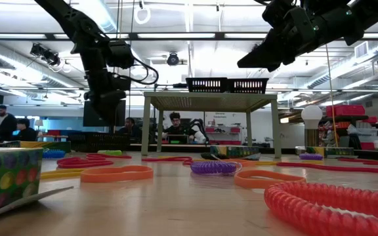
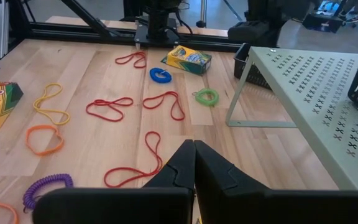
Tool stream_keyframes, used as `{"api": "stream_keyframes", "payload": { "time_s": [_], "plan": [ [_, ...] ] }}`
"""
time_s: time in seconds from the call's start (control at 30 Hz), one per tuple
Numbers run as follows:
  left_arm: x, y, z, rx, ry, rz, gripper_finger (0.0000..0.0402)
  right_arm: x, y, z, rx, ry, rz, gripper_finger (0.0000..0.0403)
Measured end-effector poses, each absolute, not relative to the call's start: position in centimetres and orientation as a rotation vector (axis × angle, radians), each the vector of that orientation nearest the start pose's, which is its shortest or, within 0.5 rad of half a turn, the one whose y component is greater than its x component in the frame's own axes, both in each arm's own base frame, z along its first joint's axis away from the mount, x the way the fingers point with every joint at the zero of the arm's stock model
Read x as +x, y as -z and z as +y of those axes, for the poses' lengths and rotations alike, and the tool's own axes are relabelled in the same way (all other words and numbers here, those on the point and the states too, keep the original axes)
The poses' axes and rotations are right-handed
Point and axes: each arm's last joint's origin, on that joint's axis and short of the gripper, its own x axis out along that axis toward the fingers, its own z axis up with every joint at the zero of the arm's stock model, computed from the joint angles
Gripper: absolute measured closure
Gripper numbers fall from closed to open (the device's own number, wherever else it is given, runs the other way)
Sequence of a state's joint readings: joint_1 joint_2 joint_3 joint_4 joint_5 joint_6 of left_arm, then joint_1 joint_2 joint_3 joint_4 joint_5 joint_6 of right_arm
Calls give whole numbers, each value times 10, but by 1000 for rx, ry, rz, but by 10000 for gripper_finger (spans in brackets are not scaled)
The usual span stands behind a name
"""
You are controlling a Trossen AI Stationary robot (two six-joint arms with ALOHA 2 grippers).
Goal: Pick & Place Office Desk Supplies
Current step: Put the black bin on the shelf
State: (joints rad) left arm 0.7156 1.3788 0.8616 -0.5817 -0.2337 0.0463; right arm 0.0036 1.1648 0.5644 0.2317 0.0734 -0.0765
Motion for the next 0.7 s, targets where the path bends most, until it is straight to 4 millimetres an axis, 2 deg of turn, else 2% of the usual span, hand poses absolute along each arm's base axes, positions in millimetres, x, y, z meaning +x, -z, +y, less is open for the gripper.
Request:
{"api": "stream_keyframes", "payload": {
  "time_s": [0.43,0.57,0.7],
  "plan": [
    [183,-201,170,-443,-902,1093,222,242,-222,-1,-89,52,371,396],
    [181,-190,168,-477,-917,1112,233,242,-222,-1,-89,52,371,396],
    [181,-187,170,-478,-964,1115,260,242,-222,-1,-97,51,371,396]
  ]
}}
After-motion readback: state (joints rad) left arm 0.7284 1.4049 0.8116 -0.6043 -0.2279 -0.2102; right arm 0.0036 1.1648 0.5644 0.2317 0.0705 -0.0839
